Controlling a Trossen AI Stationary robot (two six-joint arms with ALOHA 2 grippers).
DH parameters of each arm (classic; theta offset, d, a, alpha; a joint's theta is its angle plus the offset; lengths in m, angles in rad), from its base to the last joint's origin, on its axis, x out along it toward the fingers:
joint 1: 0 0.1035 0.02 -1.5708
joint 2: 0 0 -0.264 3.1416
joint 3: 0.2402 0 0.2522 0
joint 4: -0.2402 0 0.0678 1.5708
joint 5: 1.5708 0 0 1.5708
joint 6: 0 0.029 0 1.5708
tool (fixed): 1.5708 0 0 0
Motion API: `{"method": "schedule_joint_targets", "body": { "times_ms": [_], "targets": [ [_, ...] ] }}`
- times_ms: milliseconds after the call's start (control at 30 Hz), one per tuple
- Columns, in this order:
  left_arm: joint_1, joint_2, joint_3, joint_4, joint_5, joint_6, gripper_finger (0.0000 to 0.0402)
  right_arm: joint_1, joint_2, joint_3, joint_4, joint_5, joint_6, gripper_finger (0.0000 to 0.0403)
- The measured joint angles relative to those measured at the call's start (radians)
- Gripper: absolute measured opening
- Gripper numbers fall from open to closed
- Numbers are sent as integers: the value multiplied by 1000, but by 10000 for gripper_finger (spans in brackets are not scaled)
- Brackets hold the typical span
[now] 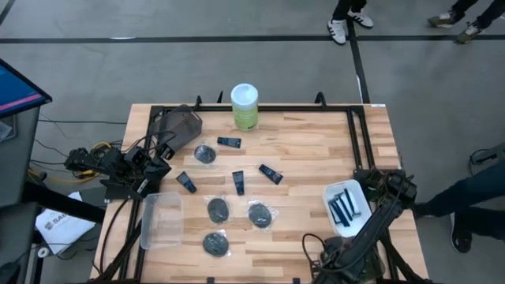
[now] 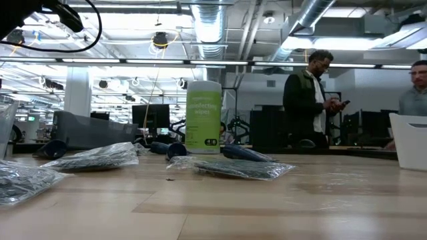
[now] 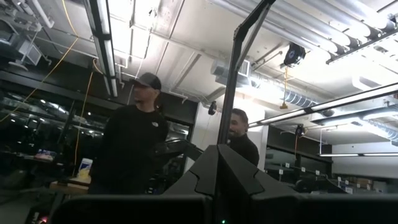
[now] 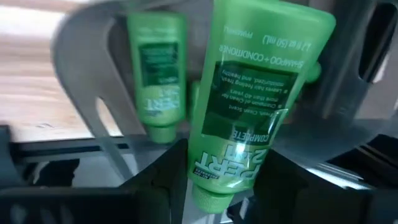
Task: Pick & Place Travel size toiletries
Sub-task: Put the green shampoo into the bottom black bin, then put the black hairbrush into the transparent bin
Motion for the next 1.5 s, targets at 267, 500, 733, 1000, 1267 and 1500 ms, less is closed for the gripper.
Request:
{"method": "schedule_joint_targets", "body": {
  "times_ms": [267,500,733,1000,1267,1500],
  "targets": [
    [0,4,0,0,0,0,3,12,-3,-21,13,-20,7,154],
    [0,33,0,0,0,0,3,12,-3,-21,12,-21,6,189],
    [0,88,0,-1,0,0,3,11,-3,-21,1,-20,-26,243],
    [0,171,0,-1,0,0,3,-6,-39,78,-91,205,-31,264],
    [0,242,0,56,0,-27,3,-12,-163,258,-239,1192,-284,252],
    [0,253,0,137,-16,-81,3,-106,-383,282,-228,1603,-860,173]
  ]
}}
